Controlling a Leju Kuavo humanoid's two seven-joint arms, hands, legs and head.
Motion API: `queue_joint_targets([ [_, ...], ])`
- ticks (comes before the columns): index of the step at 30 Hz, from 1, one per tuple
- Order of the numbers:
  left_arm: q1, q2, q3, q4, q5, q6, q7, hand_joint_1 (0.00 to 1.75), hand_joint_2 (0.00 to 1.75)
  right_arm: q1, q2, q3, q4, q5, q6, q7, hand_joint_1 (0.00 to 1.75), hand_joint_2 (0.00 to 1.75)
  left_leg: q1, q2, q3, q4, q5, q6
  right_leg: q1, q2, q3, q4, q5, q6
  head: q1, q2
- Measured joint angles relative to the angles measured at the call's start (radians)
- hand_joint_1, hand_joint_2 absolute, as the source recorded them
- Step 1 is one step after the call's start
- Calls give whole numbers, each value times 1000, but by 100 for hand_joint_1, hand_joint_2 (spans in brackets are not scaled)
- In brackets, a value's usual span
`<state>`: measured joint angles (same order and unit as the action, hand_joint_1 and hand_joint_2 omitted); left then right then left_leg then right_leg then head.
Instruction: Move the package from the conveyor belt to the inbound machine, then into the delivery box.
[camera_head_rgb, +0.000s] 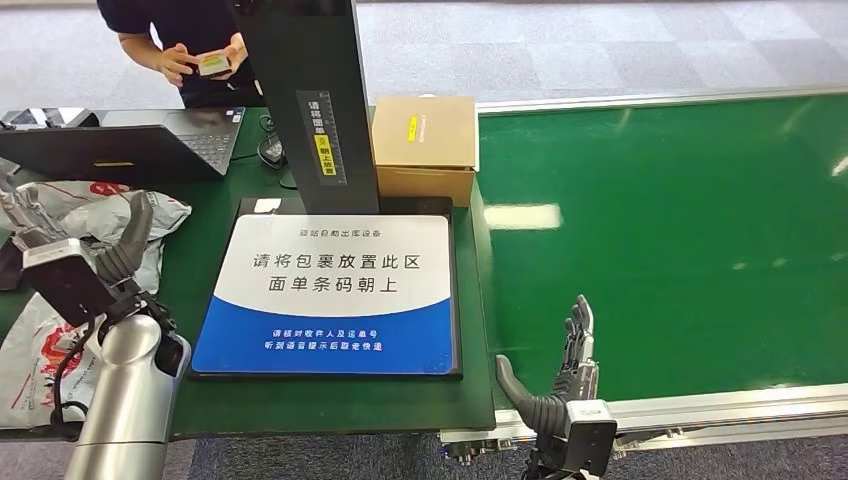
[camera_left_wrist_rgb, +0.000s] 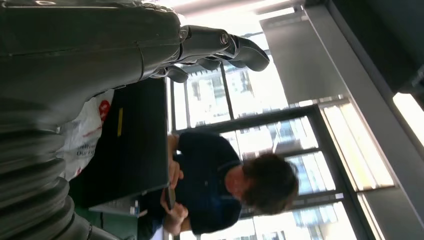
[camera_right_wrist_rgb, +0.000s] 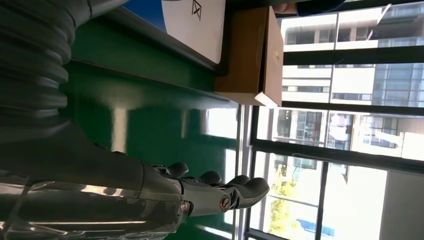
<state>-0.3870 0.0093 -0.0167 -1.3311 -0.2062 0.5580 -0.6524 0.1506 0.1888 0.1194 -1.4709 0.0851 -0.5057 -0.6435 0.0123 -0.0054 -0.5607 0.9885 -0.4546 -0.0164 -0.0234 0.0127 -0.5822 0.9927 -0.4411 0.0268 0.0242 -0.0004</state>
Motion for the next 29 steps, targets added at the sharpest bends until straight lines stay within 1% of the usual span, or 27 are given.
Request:
queue_joint_targets([
  [2, 38, -3, -37, -32, -41, -67, 31, 0, 175, 4, 0, -1, -2, 3, 1, 0, 0, 175, 0, 0, 0, 0, 0, 0, 0, 0, 0, 0, 0, 0, 0, 0],
  [5, 110, -16, -113, -70, -104, -188, 89, 0, 175, 7, 0, -3, -5, 6, 4, 2, 0, 175, 0, 0, -1, 0, -1, 1, 0, 0, 0, -1, -1, 0, 0, 0],
  [8, 176, -30, -169, -75, -101, -254, 92, 0, 175, 7, 0, -4, -3, 7, 12, 6, 0, 175, -1, 1, -1, 0, -2, 2, -1, 1, 0, -1, -1, 0, 0, 0],
  [11, 248, -53, -188, -69, -70, -270, 65, 0, 175, 2, 0, -4, 5, 8, 27, 6, 0, 175, -1, 2, -1, 0, -3, 2, -1, 1, 0, -1, -1, 0, 0, 0],
  [13, 291, -72, -189, -62, -51, -268, 57, 0, 175, -10, 0, -3, 16, 4, 53, 6, 0, 175, 0, 1, -1, 0, -3, 2, 0, 1, 0, -1, -2, 0, 0, 0],
  [17, 350, -115, -183, -48, -41, -265, 55, 0, 175, -53, 0, -2, 53, -9, 119, 10, 0, 175, 0, 1, -1, 0, -3, 2, 0, 1, 0, -1, -2, 0, 0, 0],
  [21, 363, -147, -173, -41, -41, -287, 61, 0, 175, -84, 0, 4, 86, 20, 141, 14, 0, 175, 0, 1, 0, 0, -3, 2, 0, 0, 0, -1, -1, 0, 0, 0],
  [29, 372, -183, -168, -32, -85, -326, 90, 0, 175, -132, -4, 36, 154, 180, 205, 53, 0, 175, 0, 1, -1, 0, -3, 2, 0, 0, 0, -1, -2, 0, 0, 0],
])
